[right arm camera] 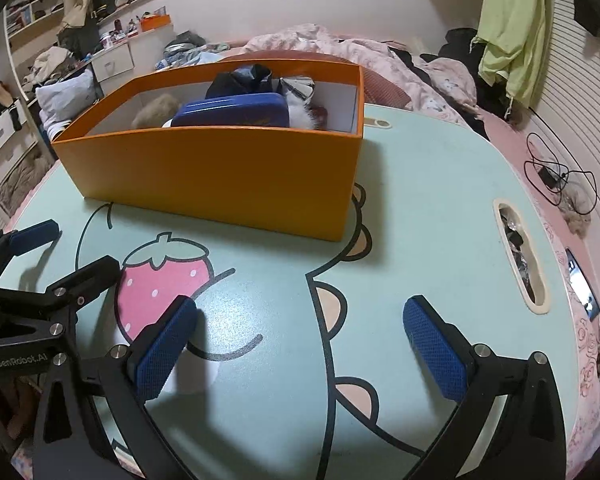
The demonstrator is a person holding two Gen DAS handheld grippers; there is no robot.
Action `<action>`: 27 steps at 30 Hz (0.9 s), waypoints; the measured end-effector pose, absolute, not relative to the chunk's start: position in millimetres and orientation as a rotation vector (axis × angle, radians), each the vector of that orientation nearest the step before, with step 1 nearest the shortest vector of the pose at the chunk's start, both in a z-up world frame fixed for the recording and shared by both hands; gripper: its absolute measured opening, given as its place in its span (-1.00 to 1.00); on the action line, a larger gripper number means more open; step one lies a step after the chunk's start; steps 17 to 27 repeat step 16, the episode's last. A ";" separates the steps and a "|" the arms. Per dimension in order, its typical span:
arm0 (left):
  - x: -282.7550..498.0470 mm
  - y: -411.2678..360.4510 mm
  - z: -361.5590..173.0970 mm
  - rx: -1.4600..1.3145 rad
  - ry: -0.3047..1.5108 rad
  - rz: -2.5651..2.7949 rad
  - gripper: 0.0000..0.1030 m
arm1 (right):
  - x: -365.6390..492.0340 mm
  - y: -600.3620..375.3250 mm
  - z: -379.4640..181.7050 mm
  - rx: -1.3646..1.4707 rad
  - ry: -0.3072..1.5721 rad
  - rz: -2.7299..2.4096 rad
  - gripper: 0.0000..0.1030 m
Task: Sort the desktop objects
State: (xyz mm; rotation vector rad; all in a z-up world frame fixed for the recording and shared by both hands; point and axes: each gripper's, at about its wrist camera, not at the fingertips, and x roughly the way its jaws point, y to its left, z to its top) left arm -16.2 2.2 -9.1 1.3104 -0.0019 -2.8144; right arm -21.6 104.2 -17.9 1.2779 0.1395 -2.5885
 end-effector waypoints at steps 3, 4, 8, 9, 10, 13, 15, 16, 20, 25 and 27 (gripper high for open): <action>-17.3 2.0 -8.7 1.311 -0.001 -2.815 1.00 | -21.6 104.1 -17.8 1.278 0.139 -2.588 0.99; -17.3 1.9 -8.7 1.311 -0.001 -2.815 1.00 | -21.7 104.2 -17.9 1.278 0.139 -2.588 0.99; -18.3 2.8 -8.0 1.311 -0.003 -2.817 1.00 | -21.7 104.1 -17.8 1.278 0.139 -2.588 0.99; -18.4 3.0 -8.0 1.311 -0.003 -2.816 1.00 | -22.0 104.3 -18.2 1.278 0.139 -2.589 0.99; -18.4 2.9 -8.1 1.311 -0.003 -2.816 1.00 | -21.8 104.2 -17.8 1.278 0.139 -2.589 0.99; -18.3 2.9 -8.2 1.311 -0.004 -2.817 1.00 | -21.8 104.2 -17.8 1.278 0.139 -2.588 0.99; -18.6 3.3 -8.1 1.310 -0.003 -2.818 1.00 | -21.8 104.1 -17.6 1.278 0.139 -2.588 0.99; -18.7 3.1 -8.3 1.309 -0.003 -2.818 1.00 | -22.3 104.4 -18.2 1.278 0.139 -2.588 0.99; -18.7 3.1 -8.3 1.309 -0.003 -2.818 1.00 | -22.3 104.4 -18.2 1.278 0.139 -2.588 0.99; -18.7 3.1 -8.3 1.309 -0.003 -2.818 1.00 | -22.3 104.4 -18.2 1.278 0.139 -2.588 0.99; -18.7 3.1 -8.3 1.309 -0.003 -2.818 1.00 | -22.3 104.4 -18.2 1.278 0.139 -2.588 0.99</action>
